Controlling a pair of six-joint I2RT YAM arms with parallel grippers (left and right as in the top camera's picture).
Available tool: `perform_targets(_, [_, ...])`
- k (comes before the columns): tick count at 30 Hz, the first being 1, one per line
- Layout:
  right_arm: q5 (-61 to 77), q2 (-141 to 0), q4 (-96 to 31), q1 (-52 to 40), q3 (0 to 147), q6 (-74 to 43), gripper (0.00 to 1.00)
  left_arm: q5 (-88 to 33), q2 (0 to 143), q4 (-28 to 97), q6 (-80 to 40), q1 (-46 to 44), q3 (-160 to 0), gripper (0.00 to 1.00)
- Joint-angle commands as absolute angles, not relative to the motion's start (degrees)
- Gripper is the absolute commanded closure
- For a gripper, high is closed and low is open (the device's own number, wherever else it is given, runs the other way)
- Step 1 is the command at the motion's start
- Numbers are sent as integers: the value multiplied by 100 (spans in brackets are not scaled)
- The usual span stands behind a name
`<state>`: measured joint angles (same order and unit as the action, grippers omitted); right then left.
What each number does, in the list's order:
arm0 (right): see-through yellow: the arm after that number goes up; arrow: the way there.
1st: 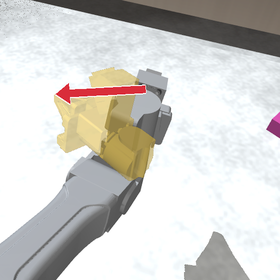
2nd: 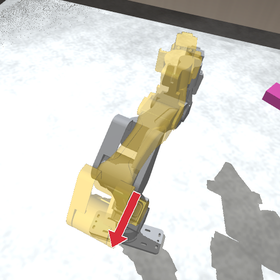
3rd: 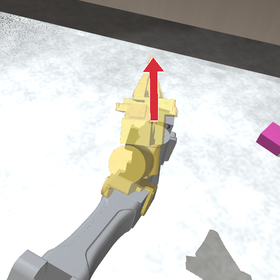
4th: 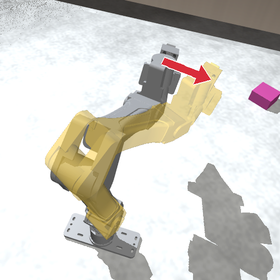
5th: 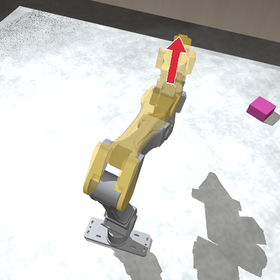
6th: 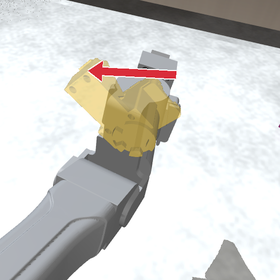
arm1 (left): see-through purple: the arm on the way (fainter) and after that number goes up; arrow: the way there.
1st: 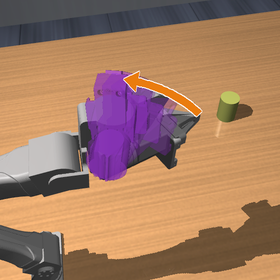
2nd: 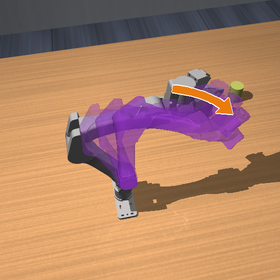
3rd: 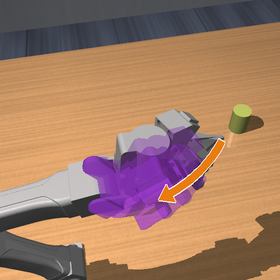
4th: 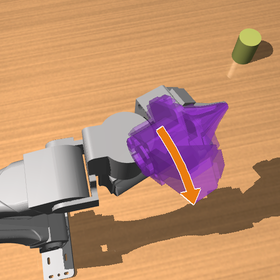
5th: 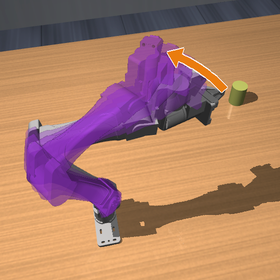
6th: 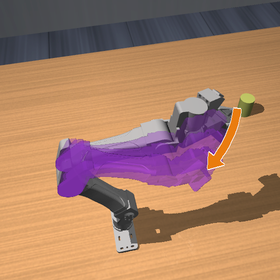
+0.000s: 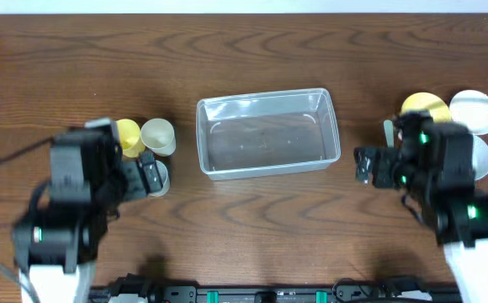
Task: Pack container
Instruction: 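Reach the left gripper to the grey cup and grasp it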
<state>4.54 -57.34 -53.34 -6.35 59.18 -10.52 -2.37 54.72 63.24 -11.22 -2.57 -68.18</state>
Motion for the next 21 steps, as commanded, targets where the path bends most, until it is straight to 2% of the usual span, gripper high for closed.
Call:
perform_targets(1, [464, -6276, -5557, -676, 6230, -910, 1, -626, 6095, 6549, -1194, -244, -7142, 2])
perform_targets(4, [322, -6700, -5621, -674, 6202, -928, 1, -906, 6554, 6556, -1194, -244, -7120, 2])
perform_targets(13, [325, -7710, -5651, -672, 6202, -1068, 1, -985, 8134, 6982, -1280, -259, -7037, 12])
perform_targets(21, [322, -8149, -5583, -672, 6202, -1068, 1, -974, 9343, 6716, -1278, -259, -6766, 13])
